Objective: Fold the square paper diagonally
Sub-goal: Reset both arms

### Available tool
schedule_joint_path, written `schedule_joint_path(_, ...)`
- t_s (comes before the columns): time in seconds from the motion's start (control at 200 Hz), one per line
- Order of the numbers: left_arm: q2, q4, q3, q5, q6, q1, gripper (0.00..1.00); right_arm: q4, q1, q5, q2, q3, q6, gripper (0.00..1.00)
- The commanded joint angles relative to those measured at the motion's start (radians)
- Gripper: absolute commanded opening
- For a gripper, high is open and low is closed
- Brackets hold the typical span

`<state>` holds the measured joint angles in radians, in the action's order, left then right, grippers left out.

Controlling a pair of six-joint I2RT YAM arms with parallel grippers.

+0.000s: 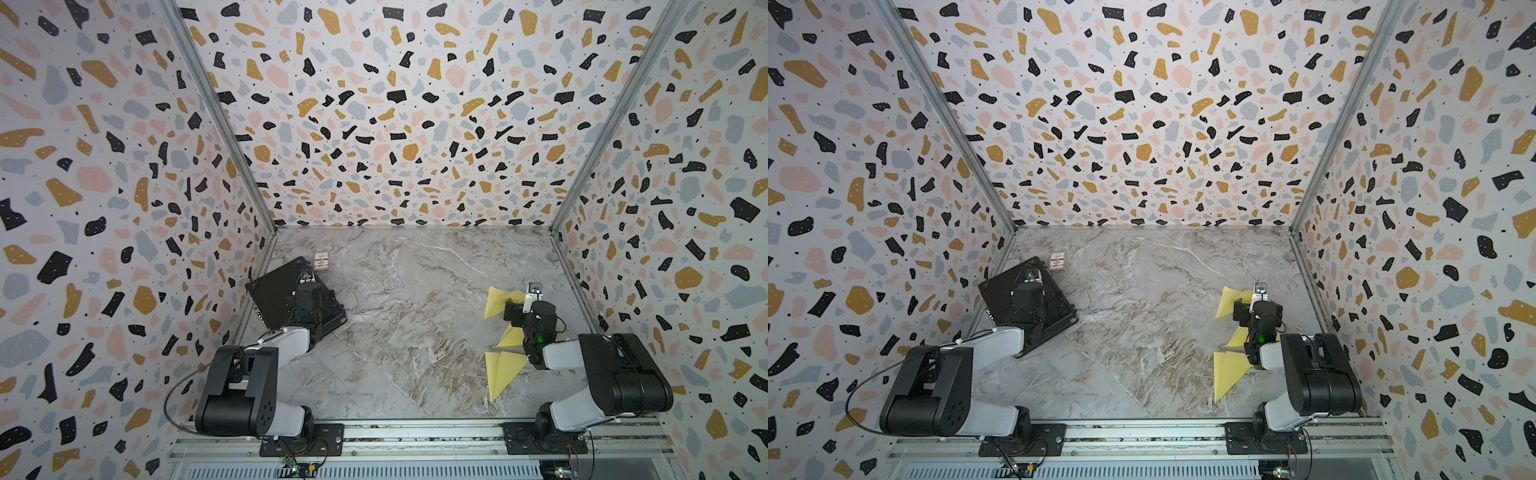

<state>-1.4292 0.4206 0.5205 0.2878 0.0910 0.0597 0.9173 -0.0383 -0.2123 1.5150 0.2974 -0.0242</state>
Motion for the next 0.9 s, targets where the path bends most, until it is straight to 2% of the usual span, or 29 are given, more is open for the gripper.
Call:
schedule_joint_path(0.0, 0.006, 0.114, -0.022, -0.063, -0.052, -0.004, 0.99, 0.030, 0.004, 0.008, -0.005, 0.018, 0.008, 0.99)
schedule_joint_path(0.08, 0.021, 0.194, -0.072, -0.128, -0.078, -0.004, 0.99, 0.014, 0.004, 0.008, -0.010, 0.020, 0.007, 0.99)
schedule_joint_path(0.33, 0.033, 0.246, -0.110, -0.165, -0.088, -0.004, 0.99, 0.008, 0.005, 0.023, -0.009, 0.026, 0.014, 0.99)
schedule_joint_path(0.375, 0.034, 0.313, -0.160, -0.183, -0.090, -0.004, 0.99, 0.009, 0.005, 0.024, -0.007, 0.026, 0.015, 0.99)
schedule_joint_path(0.415, -0.012, 0.515, -0.228, -0.176, -0.104, -0.001, 0.99, 0.009, 0.003, 0.024, -0.007, 0.026, 0.015, 0.99)
schedule_joint_path(0.441, -0.028, 0.577, -0.247, -0.177, -0.121, 0.006, 0.99, 0.009, 0.004, 0.025, -0.007, 0.026, 0.015, 0.99)
schedule_joint_path(0.526, 0.021, 0.379, -0.191, -0.160, -0.100, 0.010, 0.99, 0.008, 0.004, 0.023, -0.007, 0.026, 0.016, 0.99)
schedule_joint_path(0.596, -0.009, 0.449, -0.198, -0.159, -0.083, -0.010, 0.99, 0.008, 0.004, 0.025, -0.007, 0.026, 0.015, 0.99)
schedule_joint_path(0.691, 0.008, 0.395, -0.187, -0.137, -0.072, -0.011, 0.99, 0.007, 0.004, 0.025, -0.007, 0.028, 0.016, 0.99)
schedule_joint_path(0.896, 0.007, 0.419, -0.195, -0.133, -0.071, -0.010, 0.99, 0.001, 0.004, 0.025, -0.005, 0.032, 0.017, 0.99)
